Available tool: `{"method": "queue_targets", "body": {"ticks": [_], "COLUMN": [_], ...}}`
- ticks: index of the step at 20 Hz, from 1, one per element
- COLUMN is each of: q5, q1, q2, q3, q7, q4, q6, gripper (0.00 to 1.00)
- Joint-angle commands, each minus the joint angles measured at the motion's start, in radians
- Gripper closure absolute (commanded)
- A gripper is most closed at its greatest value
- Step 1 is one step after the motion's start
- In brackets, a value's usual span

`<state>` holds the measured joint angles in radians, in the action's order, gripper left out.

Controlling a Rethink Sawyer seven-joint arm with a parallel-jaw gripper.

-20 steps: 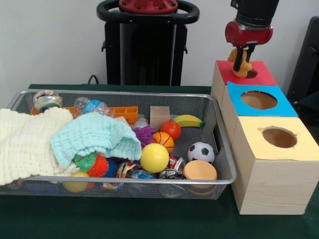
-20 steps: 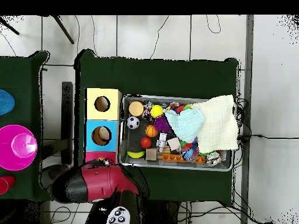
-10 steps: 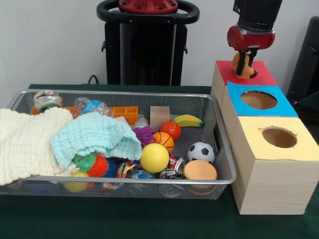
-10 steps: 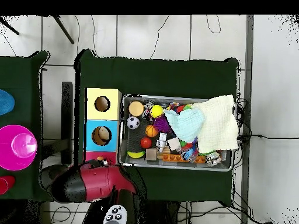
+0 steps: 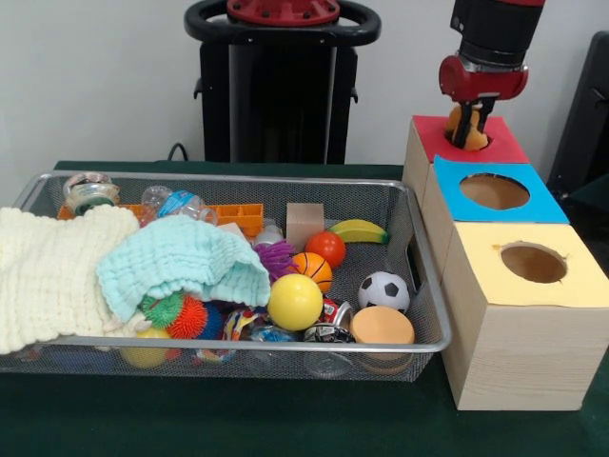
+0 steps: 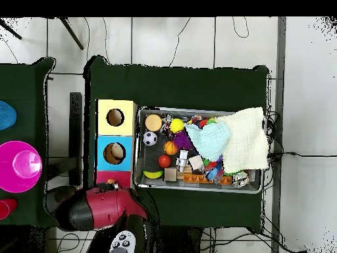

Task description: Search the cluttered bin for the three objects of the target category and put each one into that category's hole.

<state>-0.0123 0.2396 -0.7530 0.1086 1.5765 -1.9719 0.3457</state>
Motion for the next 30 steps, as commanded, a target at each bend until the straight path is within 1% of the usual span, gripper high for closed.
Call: {"method": "queue_targets", "body": {"ticks": [1, 4, 9, 27, 30], "q5": [0.039, 0.036, 0.041, 0.047, 0.049], "q1": [-0.006, -0.012, -0.012, -0.027, -0.031], "q2": [0.057, 0.081, 0.094, 0.175, 0.180], "q3": [-0.005, -0.010, -0.011, -0.028, -0.029], "q7": [0.261, 0.261, 0.259, 0.259, 0.255], "q4": [-0.060, -0.062, -0.055, -0.055, -0.052], "q6": [-0.091, -0.128, -0.141, -0.262, -0.266], "gripper": [1.00, 1.00, 1.00, 1.00, 1.00]}}
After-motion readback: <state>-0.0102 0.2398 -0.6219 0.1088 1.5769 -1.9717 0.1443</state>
